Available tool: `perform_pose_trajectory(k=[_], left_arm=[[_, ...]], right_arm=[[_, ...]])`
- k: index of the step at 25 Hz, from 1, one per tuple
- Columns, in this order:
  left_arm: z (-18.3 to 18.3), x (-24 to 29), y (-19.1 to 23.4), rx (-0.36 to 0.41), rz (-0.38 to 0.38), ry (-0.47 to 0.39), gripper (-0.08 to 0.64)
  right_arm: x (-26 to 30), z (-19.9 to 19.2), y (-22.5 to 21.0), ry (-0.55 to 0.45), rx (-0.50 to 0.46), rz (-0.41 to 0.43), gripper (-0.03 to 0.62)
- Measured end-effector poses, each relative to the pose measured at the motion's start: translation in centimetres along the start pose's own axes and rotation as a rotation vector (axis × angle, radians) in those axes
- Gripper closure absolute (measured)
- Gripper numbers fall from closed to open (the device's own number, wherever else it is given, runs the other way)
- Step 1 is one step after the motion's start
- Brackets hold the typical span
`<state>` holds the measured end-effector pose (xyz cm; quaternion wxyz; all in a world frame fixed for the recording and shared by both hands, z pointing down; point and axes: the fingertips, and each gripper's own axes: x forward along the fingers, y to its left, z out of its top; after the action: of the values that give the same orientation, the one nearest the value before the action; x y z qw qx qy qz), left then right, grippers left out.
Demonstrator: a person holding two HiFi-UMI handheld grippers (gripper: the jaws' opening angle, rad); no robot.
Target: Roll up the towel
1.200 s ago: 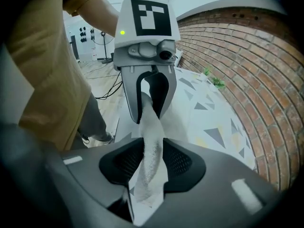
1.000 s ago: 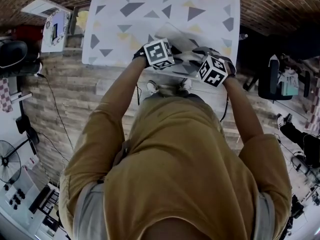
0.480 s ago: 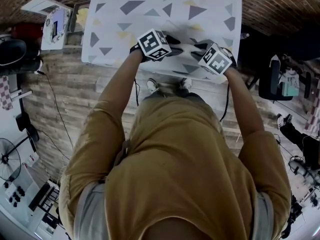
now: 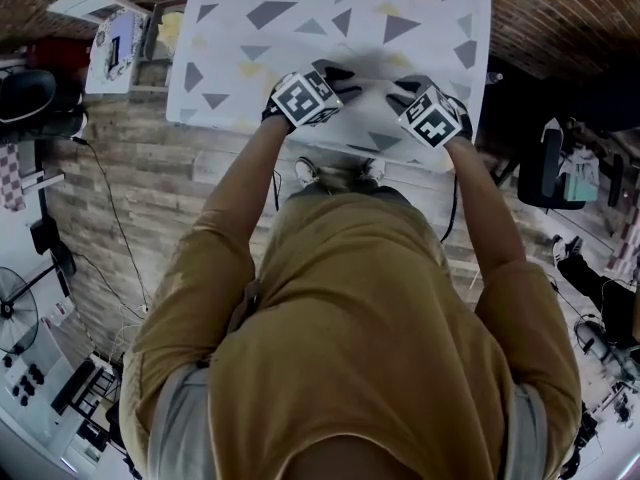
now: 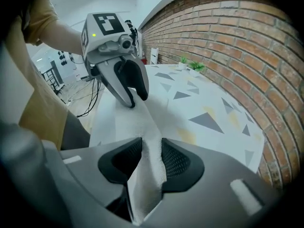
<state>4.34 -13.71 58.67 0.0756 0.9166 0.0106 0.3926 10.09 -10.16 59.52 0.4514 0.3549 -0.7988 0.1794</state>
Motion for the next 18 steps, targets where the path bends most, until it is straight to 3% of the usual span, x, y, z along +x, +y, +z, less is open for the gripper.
perform_pose_trajectory(k=[9, 13, 18], left_arm=[[-0.7, -0.8, 1.3, 0.021, 0.156, 0.001, 0.365], [-1.8, -0.1, 1.3, 0.064, 0.177, 0.055, 0.365], [-2.5, 0.5, 1.5, 0.036, 0.213, 0.049, 0.365]], right_arm=[[1.3, -1.3, -1.0, 0.028, 0.034, -0.091, 0.46], [1.6, -1.7, -0.9, 0.033, 0.032, -0.111, 0.459], [-0.2, -1.2, -2.2, 0.005, 0.068, -0.153, 0.45]])
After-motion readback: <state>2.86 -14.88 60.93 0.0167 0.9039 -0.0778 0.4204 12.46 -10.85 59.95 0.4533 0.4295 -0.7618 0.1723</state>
